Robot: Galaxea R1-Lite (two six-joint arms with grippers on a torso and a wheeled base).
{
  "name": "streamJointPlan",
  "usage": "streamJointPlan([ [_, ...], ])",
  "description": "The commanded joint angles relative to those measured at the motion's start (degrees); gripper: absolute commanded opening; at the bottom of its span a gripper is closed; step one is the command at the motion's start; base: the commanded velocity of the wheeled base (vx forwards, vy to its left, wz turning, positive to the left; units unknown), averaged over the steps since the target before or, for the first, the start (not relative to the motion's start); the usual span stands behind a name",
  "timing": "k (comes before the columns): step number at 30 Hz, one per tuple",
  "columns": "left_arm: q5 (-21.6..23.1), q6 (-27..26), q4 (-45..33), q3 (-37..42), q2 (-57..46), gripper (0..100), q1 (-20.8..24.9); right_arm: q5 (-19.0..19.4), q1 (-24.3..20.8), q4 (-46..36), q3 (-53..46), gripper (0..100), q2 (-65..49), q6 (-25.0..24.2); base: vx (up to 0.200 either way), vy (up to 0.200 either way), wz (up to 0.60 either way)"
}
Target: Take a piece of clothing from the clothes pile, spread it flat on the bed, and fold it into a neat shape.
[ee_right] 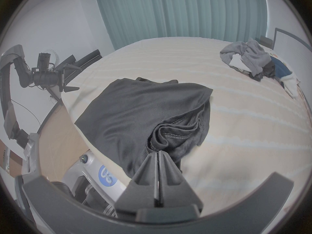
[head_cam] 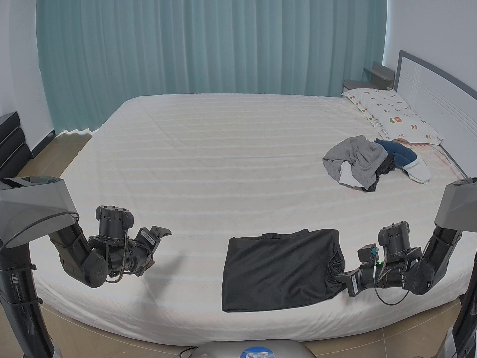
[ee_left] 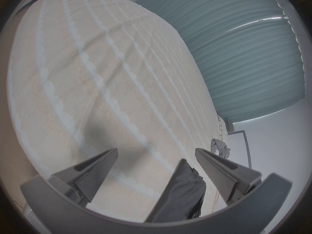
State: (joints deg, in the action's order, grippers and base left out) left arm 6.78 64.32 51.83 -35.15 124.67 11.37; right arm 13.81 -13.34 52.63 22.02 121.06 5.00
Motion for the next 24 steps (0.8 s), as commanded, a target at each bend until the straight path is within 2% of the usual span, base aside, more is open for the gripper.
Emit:
streamJointPlan([
  [1, -0.01, 0.02, 0.02, -0.01, 0.04, 100, -0.04, 0.78, 2.61, 3.36, -4.88, 0, -0.57, 0.01, 0.000, 0.000, 0.00],
  [7, -0.01, 0.02, 0.02, -0.01, 0.04, 100, 0.05, 1.57, 4.55, 10.13, -7.87, 0, 3.92, -0.16, 0.000, 0.000, 0.00],
  [8, -0.01, 0.02, 0.02, -0.01, 0.04, 100, 0.05, 1.57, 4.55, 10.13, -7.87, 100, 3.92, -0.16, 0.000, 0.000, 0.00],
  [10, -0.01, 0.02, 0.02, -0.01, 0.04, 100, -0.04, 2.10, 6.39, 17.86, -11.12, 100, 7.61, -0.16, 0.000, 0.000, 0.00],
  [16, -0.01, 0.02, 0.02, -0.01, 0.04, 100, 0.05, 5.17, 8.85, 30.08, -17.89, 100, 9.54, -1.31, 0.000, 0.000, 0.00],
  [18, -0.01, 0.02, 0.02, -0.01, 0.04, 100, 0.05, 6.23, 9.38, 33.51, -18.76, 100, 9.45, -4.47, 0.000, 0.000, 0.00],
  [20, -0.01, 0.02, 0.02, -0.01, 0.04, 100, 0.05, 7.37, 9.03, 36.49, -18.76, 100, 9.28, -9.74, 0.000, 0.000, 0.00],
  [24, -0.01, 0.02, 0.02, -0.01, 0.13, 100, 0.05, 7.81, 5.87, 37.02, -17.80, 100, 9.45, -17.92, 0.000, 0.000, 0.00],
])
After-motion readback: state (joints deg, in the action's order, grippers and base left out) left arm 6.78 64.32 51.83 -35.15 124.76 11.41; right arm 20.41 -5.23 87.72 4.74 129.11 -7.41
